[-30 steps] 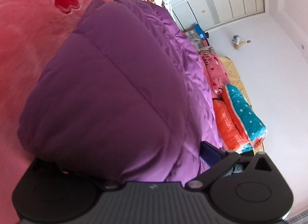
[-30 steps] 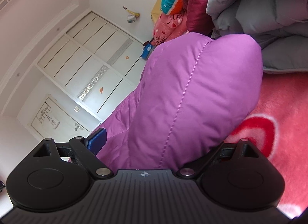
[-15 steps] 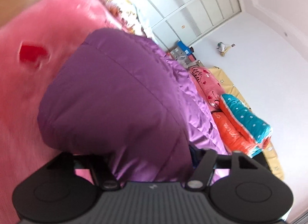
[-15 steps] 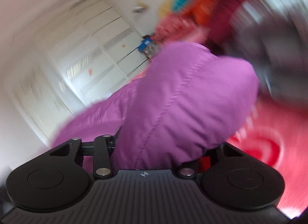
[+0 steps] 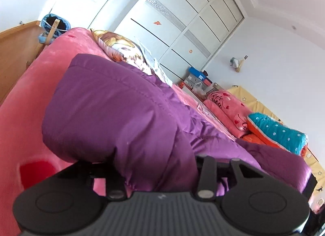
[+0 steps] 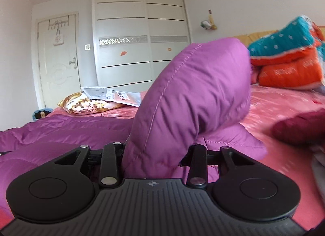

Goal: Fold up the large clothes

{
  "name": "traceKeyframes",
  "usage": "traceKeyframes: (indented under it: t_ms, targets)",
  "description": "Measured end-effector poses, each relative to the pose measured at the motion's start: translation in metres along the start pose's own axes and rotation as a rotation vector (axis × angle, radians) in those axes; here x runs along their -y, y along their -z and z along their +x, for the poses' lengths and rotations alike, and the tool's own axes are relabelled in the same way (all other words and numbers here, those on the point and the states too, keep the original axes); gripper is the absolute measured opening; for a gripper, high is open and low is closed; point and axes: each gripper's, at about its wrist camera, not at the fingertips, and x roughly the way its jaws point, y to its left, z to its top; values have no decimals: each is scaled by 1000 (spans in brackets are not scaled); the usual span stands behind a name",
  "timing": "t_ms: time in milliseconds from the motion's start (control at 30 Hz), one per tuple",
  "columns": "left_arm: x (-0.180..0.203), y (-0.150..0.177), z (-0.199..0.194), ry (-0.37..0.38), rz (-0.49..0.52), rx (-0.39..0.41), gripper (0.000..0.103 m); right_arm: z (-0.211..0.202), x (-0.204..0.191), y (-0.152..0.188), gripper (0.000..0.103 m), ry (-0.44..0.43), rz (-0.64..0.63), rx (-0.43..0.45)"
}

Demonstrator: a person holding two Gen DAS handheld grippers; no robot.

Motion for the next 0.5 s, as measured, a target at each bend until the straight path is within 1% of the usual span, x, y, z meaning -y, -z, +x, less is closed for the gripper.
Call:
traceKeyframes:
  t_ms: [133, 233, 267, 333, 433, 500]
  targets:
    - [-1, -12, 28, -7, 0, 0, 42, 44, -12, -8, 47, 42, -43, -25]
    - [1, -15, 43, -8, 5, 3, 42, 60, -12, -10, 46, 65, -17, -42]
    - [3, -17, 50, -6, -14, 6, 42, 62, -11, -10, 46, 64, 15, -46]
    - [3, -22, 48, 5, -60, 5, 41, 55, -3, -9, 45, 49, 110, -51]
    - [10, -34, 44, 42, -48, 38, 37, 50, 10, -19, 41, 3, 283, -48]
    - [9, -41, 41, 80, -65, 71, 36, 47, 16, -31, 39, -34, 361, -26]
